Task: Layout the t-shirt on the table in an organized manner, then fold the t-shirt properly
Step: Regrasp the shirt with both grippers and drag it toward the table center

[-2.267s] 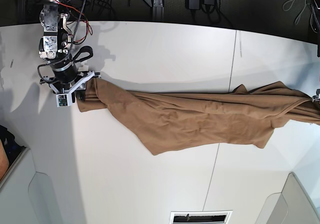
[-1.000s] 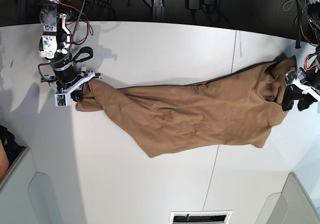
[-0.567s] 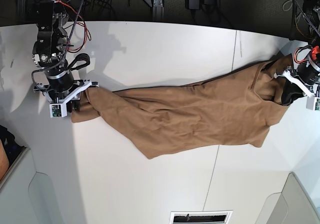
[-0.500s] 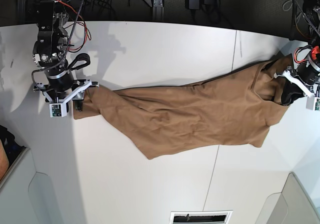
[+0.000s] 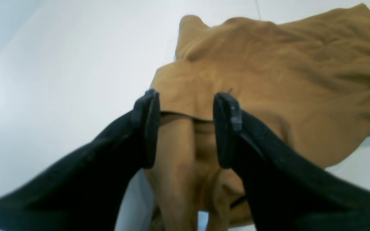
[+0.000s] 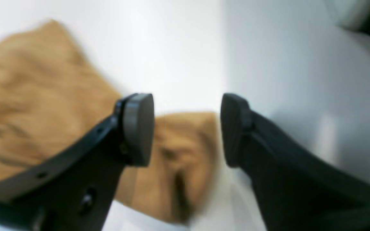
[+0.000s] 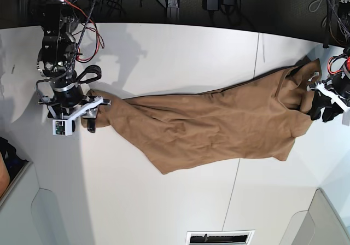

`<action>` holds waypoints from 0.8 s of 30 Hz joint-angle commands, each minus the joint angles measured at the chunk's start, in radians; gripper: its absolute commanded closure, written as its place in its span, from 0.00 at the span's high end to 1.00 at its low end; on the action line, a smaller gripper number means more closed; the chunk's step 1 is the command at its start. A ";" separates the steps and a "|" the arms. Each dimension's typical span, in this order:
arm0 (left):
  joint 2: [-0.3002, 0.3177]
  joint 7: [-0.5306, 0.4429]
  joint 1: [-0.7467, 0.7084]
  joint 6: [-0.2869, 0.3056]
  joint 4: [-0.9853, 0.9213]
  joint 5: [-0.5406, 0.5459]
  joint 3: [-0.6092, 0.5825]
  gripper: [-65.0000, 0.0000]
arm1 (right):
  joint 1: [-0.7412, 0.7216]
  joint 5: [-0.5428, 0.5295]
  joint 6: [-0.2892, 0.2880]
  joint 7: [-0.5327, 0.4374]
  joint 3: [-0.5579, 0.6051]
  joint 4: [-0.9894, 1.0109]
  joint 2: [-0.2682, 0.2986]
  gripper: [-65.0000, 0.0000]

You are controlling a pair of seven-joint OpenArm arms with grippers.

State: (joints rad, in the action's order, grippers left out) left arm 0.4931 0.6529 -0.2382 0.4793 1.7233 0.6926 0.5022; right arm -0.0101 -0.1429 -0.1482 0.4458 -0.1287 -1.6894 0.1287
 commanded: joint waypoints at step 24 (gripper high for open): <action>0.034 -0.086 0.167 -0.060 -0.257 -0.033 -0.007 0.52 | -0.294 0.012 -0.050 -0.091 0.242 0.515 -0.069 0.22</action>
State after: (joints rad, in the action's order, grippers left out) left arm 0.5034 0.5945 -0.0864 0.4183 1.4506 0.6464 0.4900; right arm -0.2829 -0.1356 -0.1944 0.3557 0.1135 -1.1652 0.0620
